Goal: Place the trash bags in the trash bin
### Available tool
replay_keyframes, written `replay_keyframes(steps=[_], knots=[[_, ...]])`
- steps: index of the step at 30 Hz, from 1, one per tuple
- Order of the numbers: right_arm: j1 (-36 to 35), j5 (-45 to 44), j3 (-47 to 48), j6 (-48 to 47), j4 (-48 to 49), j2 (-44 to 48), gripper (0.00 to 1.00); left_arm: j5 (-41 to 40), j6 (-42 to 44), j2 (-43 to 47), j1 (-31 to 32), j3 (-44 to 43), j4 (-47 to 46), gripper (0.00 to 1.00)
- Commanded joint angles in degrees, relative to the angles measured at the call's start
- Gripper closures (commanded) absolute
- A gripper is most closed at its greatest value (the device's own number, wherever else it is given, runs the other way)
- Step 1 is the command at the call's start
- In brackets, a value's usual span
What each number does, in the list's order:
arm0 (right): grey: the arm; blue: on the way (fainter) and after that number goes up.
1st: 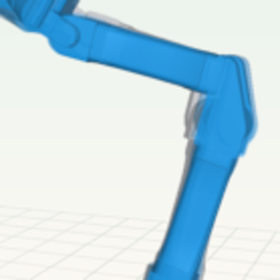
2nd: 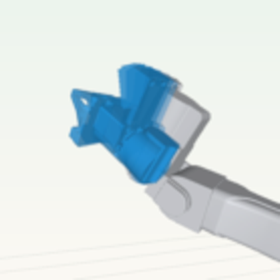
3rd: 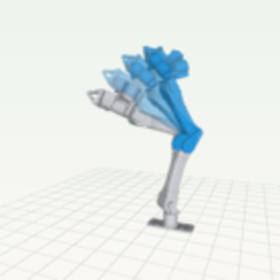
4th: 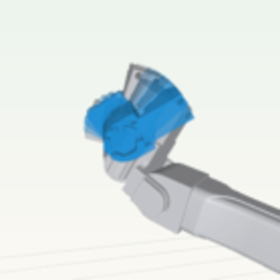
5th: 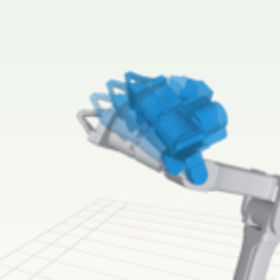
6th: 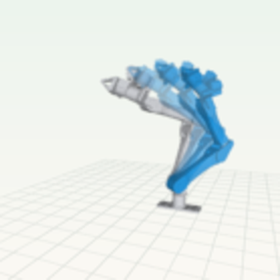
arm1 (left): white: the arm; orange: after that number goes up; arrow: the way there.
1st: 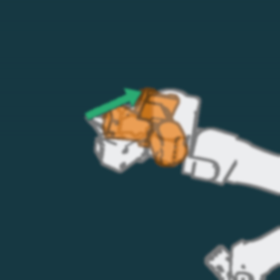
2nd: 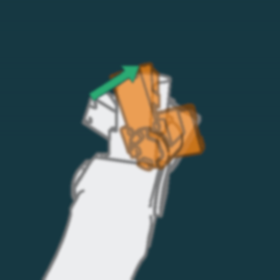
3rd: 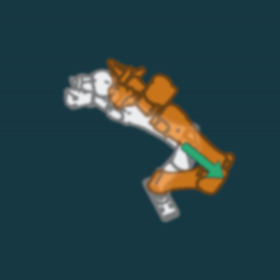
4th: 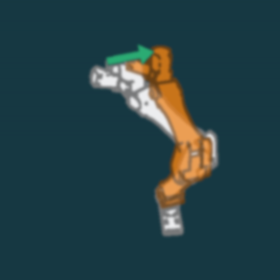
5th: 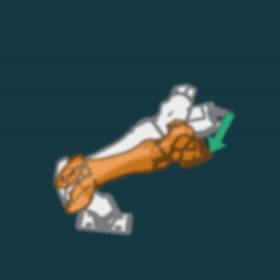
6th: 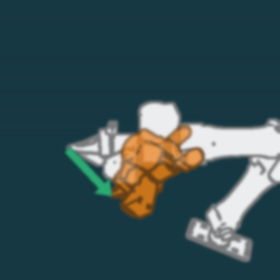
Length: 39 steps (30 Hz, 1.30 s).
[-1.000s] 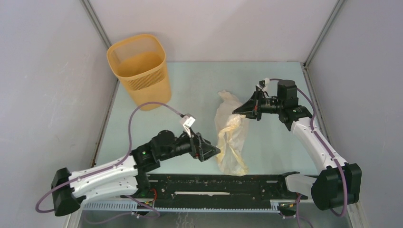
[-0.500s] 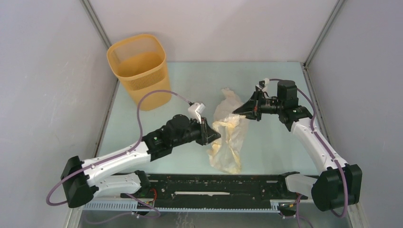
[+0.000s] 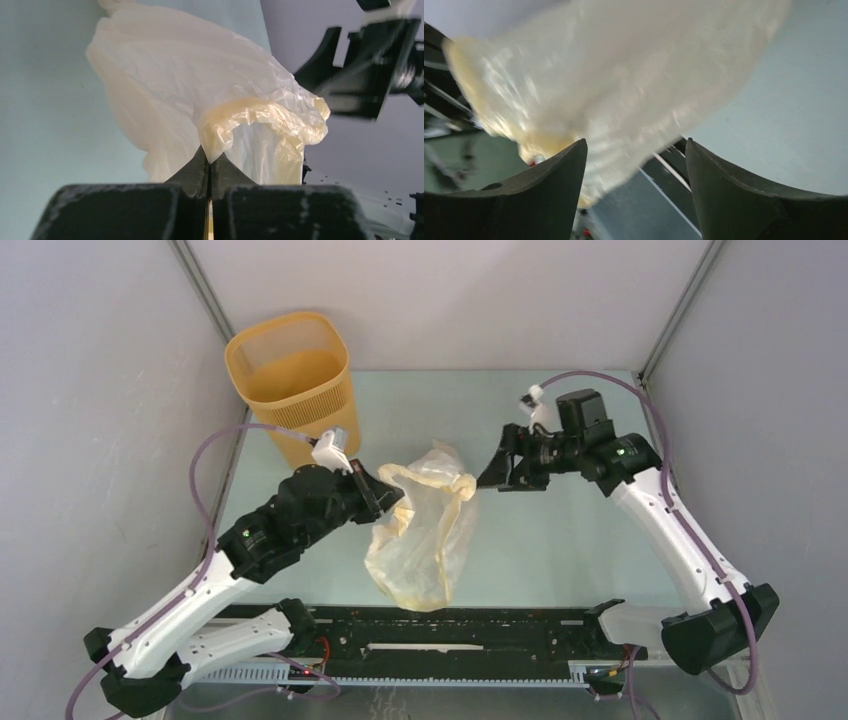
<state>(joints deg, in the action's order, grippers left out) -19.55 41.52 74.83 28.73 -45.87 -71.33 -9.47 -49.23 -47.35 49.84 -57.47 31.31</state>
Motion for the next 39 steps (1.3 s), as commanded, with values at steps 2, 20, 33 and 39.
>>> replay_keyframes(steps=[2, 20, 33, 39], knots=[[-9.45, -23.56, 5.49, -14.57, -14.48, 1.04, 0.14, -3.57, -4.07, -1.38, -1.68, -5.89, 8.22, 1.00], [-1.29, 1.50, -0.14, 11.55, -4.73, 5.03, 0.00, 18.38, -1.27, -18.99, -12.26, -22.27, 11.16, 1.00], [-25.47, -36.51, -4.19, 6.33, -6.22, 8.15, 0.00, 26.97, -5.74, -20.77, -16.84, -24.66, 7.73, 1.00], [-26.69, -38.22, -10.30, 4.04, 1.30, 9.46, 0.00, 31.71, -5.23, -20.76, -17.90, -24.92, 7.34, 1.00]])
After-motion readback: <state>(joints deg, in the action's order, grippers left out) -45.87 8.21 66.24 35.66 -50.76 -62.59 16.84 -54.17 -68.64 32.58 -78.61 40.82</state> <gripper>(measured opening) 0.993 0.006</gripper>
